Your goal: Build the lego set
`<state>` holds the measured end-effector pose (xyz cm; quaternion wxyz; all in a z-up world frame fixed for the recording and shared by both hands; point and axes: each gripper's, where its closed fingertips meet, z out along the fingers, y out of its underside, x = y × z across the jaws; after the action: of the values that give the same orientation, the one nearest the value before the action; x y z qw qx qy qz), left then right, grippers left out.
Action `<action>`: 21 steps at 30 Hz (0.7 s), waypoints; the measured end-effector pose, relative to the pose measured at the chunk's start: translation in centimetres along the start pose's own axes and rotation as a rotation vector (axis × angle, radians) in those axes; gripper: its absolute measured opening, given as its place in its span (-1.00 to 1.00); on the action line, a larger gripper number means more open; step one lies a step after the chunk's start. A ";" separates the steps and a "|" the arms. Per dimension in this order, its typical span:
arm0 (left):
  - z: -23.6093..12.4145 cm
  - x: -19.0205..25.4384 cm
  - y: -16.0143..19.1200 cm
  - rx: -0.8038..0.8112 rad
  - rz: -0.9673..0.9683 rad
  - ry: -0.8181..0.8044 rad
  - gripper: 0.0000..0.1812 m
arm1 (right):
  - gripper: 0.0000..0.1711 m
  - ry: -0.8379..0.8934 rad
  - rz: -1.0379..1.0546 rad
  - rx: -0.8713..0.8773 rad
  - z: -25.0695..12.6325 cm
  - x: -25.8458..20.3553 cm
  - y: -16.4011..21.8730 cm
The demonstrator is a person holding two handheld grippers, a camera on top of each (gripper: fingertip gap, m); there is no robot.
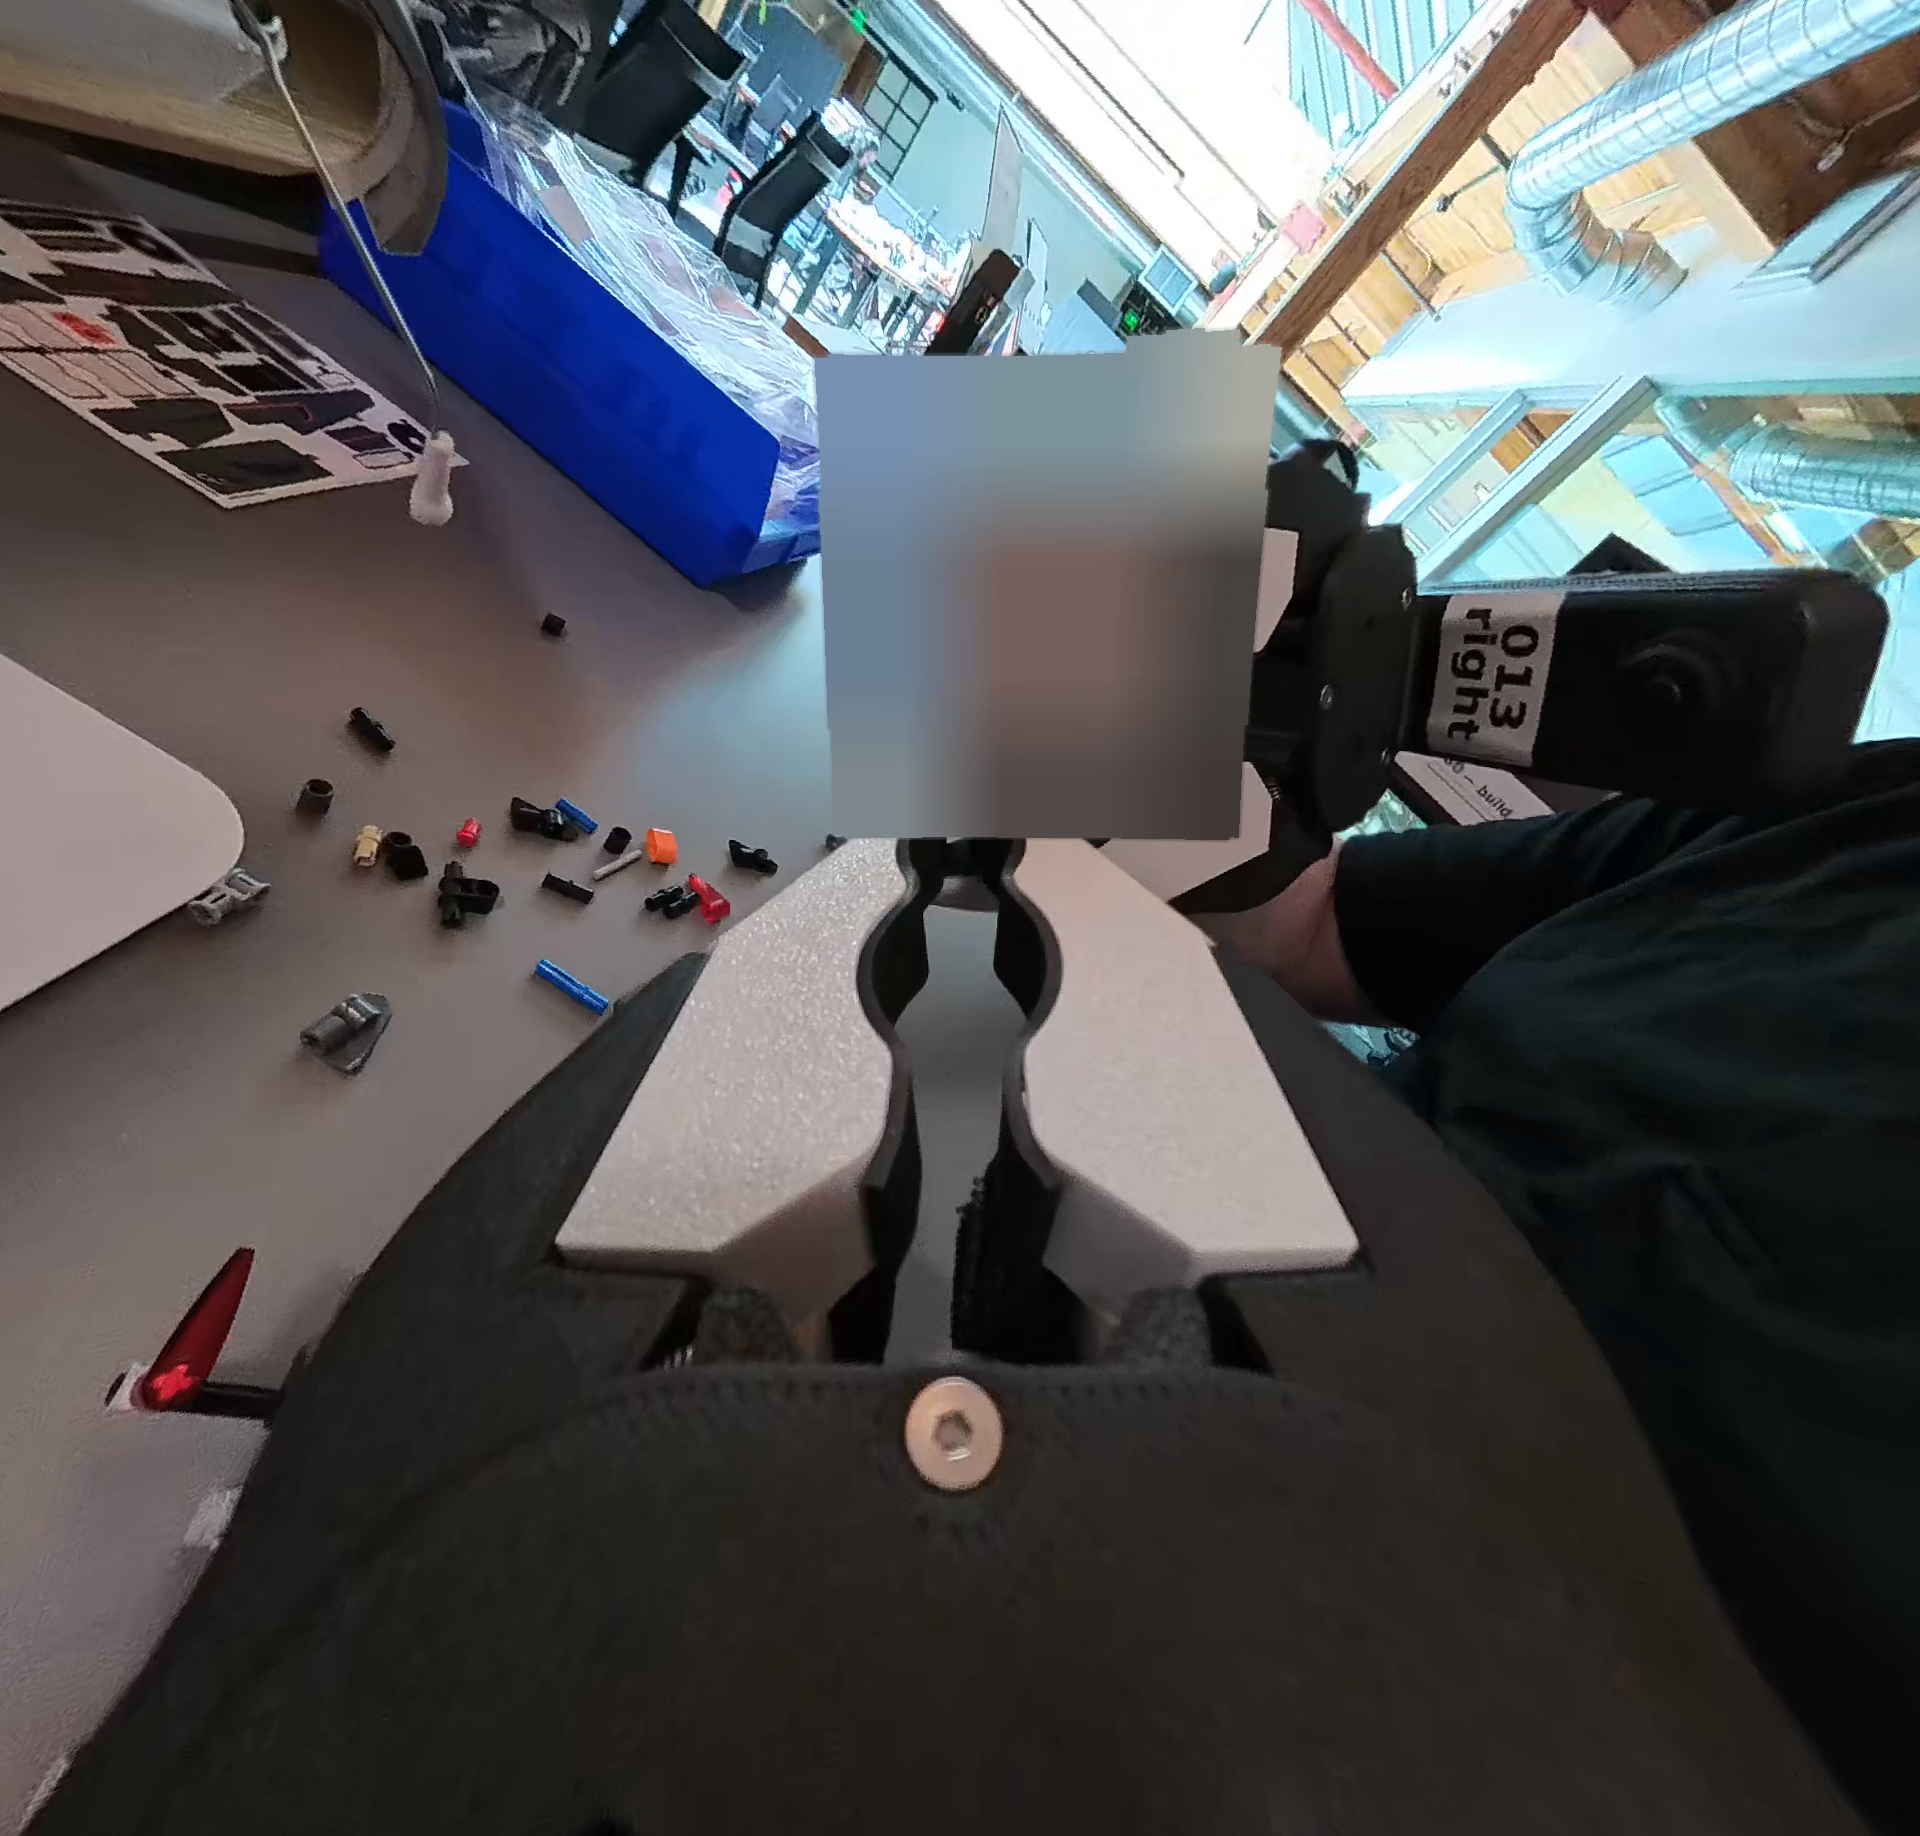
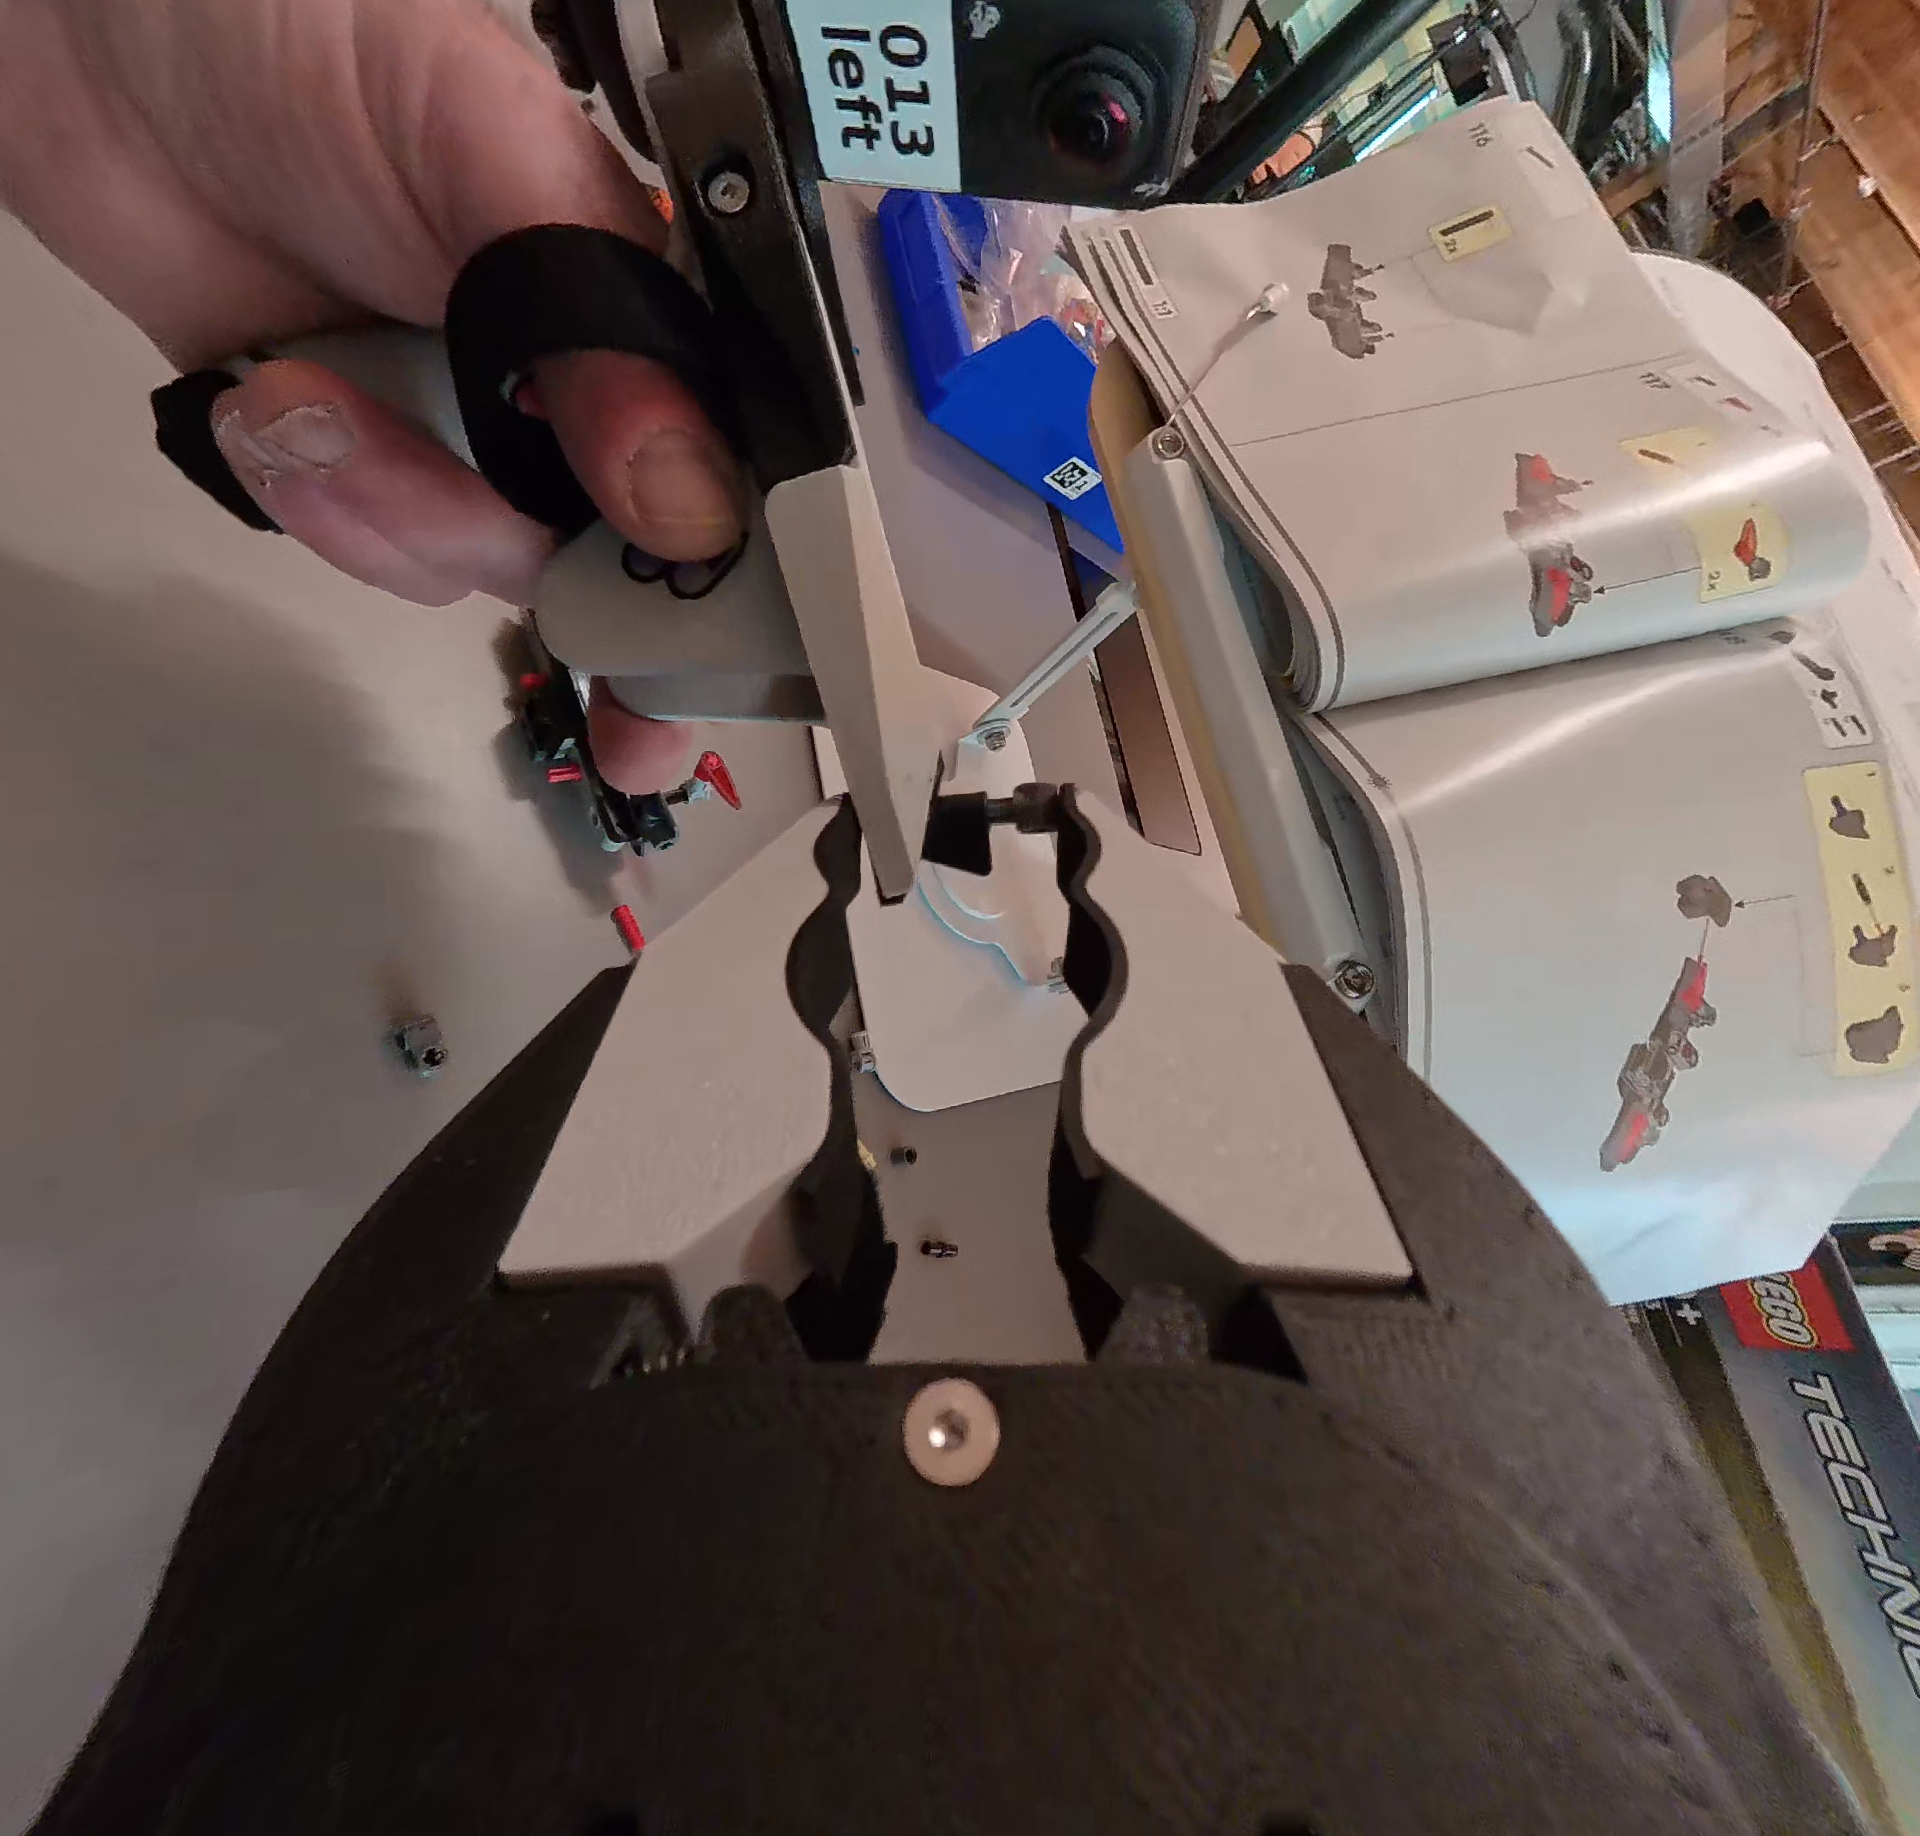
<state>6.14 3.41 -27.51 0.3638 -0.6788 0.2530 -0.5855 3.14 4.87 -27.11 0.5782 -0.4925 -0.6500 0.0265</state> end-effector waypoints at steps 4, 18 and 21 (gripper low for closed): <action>0.0 0.0 0.0 0.012 0.000 -0.001 -0.96 | -0.60 -0.006 -0.008 0.004 0.0 0.0 0.0; 0.9 -0.5 0.6 -0.045 0.005 0.007 -0.96 | -0.67 -0.018 -0.045 -0.067 -0.2 -0.5 1.4; 1.3 -0.9 0.9 -0.055 0.012 -0.014 -0.96 | -0.66 -0.035 -0.051 -0.076 -0.2 -0.7 1.9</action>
<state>7.28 3.81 -28.84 0.3501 -0.6911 0.2705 -0.5716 4.36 5.32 -28.72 0.5482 -0.4967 -0.6728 -0.0042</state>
